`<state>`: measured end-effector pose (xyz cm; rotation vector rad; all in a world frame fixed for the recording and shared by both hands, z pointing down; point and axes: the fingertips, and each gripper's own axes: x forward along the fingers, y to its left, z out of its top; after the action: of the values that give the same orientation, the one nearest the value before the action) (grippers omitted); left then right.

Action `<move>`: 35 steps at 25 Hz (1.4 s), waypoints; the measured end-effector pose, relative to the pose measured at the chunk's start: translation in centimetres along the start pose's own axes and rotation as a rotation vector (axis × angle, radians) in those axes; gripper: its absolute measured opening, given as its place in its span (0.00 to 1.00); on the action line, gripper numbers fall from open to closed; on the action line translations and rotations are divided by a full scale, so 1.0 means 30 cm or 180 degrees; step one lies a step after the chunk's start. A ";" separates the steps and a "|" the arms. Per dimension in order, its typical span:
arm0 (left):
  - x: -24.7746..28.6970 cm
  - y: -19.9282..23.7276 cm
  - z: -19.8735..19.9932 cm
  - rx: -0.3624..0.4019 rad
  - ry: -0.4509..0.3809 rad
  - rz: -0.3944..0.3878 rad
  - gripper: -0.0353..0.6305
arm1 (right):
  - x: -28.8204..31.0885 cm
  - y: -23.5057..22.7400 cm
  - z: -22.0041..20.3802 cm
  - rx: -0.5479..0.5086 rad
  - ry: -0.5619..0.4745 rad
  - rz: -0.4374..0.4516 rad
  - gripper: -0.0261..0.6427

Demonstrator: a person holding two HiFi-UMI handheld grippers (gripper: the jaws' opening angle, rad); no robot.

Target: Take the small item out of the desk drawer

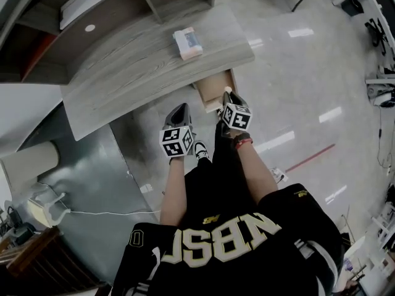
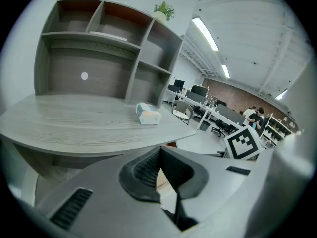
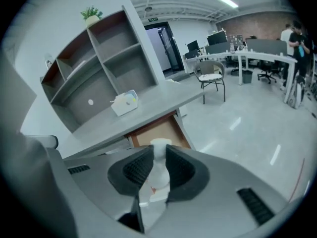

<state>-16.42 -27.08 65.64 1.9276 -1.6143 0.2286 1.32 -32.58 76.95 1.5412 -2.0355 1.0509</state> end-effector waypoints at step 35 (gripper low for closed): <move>-0.420 -0.037 0.628 0.0666 -0.1392 0.0194 0.07 | -0.616 0.541 0.667 -0.0986 -0.1604 0.0797 0.17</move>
<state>-23.05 -26.79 43.92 2.2001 -1.9979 -0.0045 -5.07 -33.57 45.91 1.5183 -2.6331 0.4049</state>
